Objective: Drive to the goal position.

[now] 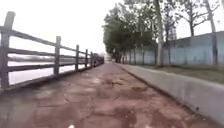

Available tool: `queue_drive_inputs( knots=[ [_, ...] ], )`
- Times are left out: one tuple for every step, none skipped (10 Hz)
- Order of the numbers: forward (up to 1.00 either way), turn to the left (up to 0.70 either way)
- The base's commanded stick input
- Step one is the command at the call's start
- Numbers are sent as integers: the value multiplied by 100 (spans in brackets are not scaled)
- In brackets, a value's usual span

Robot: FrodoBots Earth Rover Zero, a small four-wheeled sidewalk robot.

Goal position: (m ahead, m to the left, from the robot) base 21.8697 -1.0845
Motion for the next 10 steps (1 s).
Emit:
queue_drive_inputs(
  knots=[
    [100, 8],
    [100, 8],
    [100, 8],
    [100, 8],
    [100, 8],
    [100, 8],
    [100, 8],
    [100, -14],
    [100, -32],
    [100, -32]
  ],
)
